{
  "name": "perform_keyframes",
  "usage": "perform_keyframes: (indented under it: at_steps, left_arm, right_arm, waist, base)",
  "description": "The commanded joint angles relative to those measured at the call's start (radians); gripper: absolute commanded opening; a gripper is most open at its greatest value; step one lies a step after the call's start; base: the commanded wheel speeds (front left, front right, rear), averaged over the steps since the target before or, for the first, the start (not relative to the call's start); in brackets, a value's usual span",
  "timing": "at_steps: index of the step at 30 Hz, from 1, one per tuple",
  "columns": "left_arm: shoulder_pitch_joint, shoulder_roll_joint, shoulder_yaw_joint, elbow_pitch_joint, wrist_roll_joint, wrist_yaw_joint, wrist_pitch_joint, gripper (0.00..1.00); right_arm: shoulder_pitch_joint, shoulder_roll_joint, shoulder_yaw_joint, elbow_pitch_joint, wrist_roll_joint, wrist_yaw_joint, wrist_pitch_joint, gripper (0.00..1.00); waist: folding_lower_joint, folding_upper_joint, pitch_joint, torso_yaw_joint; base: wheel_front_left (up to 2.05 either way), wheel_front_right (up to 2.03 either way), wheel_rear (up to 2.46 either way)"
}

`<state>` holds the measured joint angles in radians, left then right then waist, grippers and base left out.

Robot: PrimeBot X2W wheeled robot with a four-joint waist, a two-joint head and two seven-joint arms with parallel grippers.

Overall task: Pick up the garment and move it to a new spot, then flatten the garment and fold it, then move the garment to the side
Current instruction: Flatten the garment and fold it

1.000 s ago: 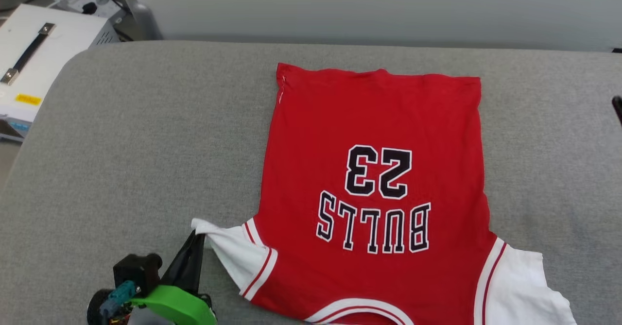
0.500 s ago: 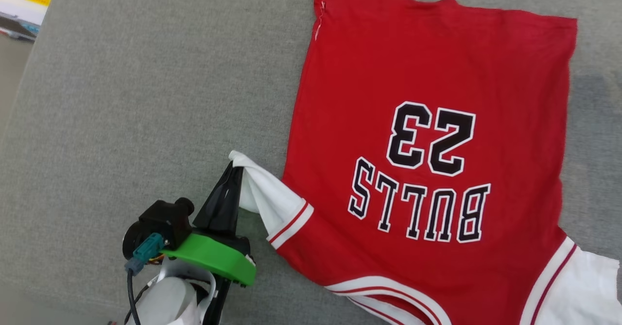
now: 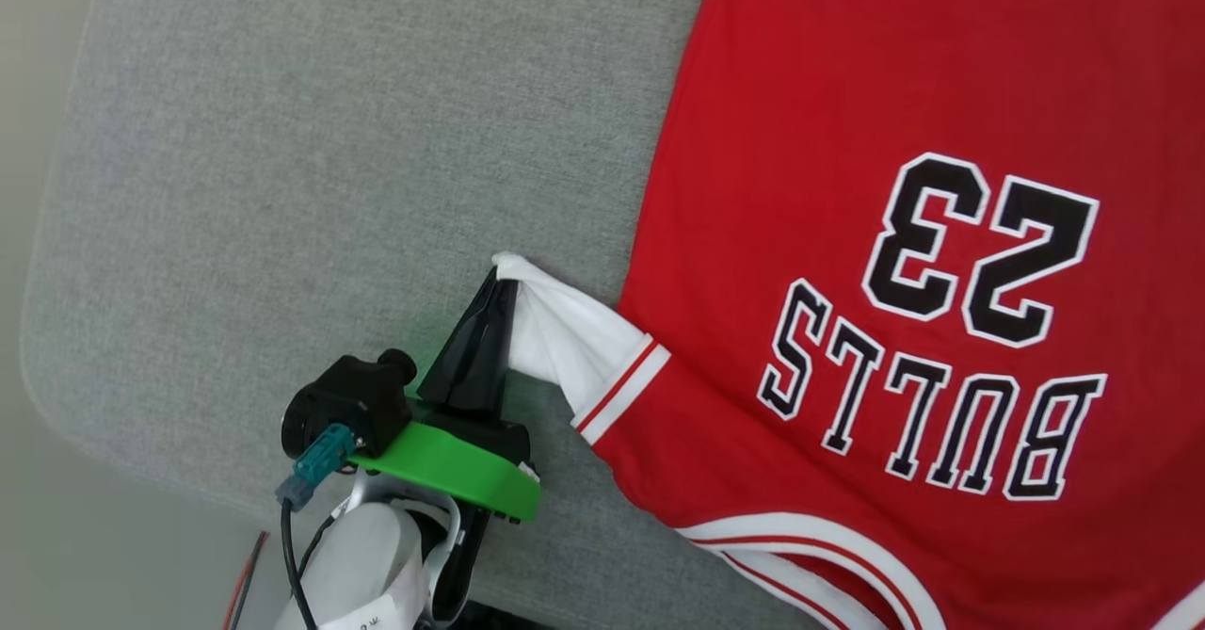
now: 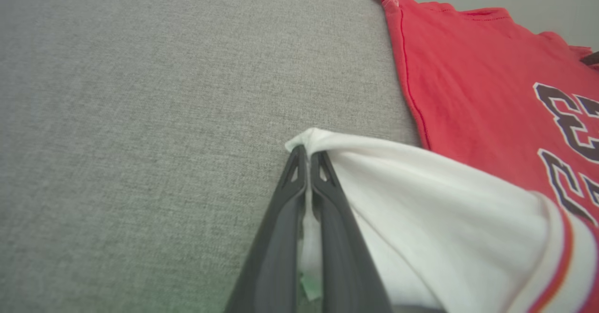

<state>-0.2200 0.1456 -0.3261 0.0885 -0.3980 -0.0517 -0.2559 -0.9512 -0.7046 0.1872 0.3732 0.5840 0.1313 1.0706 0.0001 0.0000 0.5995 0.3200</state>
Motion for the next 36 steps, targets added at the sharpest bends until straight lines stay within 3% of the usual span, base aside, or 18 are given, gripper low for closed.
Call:
perform_keyframes:
  at_steps: [1,5,6,7,19,26,36]
  left_arm:
    - [-0.021,-0.013,0.009,0.005,0.015,-0.01,-0.006,0.0]
    - [-0.019,-0.032,0.031,0.016,0.034,-0.027,-0.006,0.0]
    - [-0.017,-0.035,0.039,0.02,0.038,-0.03,-0.006,0.0]
    - [-0.016,-0.039,0.045,0.024,0.043,-0.033,-0.006,0.0]
    - [0.041,-0.058,0.107,0.046,0.081,-0.054,-0.006,0.0]
    - [0.112,-0.048,0.139,0.058,0.093,-0.052,-0.006,0.0]
    - [0.203,-0.021,0.185,0.072,0.088,-0.031,-0.006,0.0]
  right_arm:
    - [0.029,0.008,0.023,0.033,-0.004,-0.001,0.014,1.0]
    - [0.073,0.008,0.039,0.051,0.013,-0.001,0.02,1.0]
    - [0.078,0.005,0.045,0.048,0.016,-0.001,0.016,0.45]
    - [0.08,0.001,0.048,0.043,0.016,-0.001,0.004,0.0]
    - [0.087,0.021,0.088,0.017,0.079,-0.001,-0.166,0.0]
    - [0.22,-0.064,0.151,-0.079,0.166,-0.001,-0.252,0.0]
    - [0.485,-0.168,0.128,-0.223,0.256,-0.001,-0.353,0.0]
  waist:
    - [-0.0001,0.0,0.049,0.049]
    - [-0.0001,0.0,0.05,0.047]
    - [-0.0001,0.0,0.046,0.043]
    - [-0.0001,0.0,0.041,0.041]
    - [-0.0001,0.0,-0.132,-0.018]
    - [-0.0001,0.0,-0.258,-0.076]
    - [-0.0001,0.0,-0.37,-0.187]
  base:
    - [0.0,0.0,0.0]
    - [0.0,0.0,0.0]
    - [0.0,0.0,0.0]
    - [0.0,0.0,0.0]
    - [0.0,0.0,0.0]
    - [0.0,0.0,0.0]
    - [0.0,0.0,0.0]
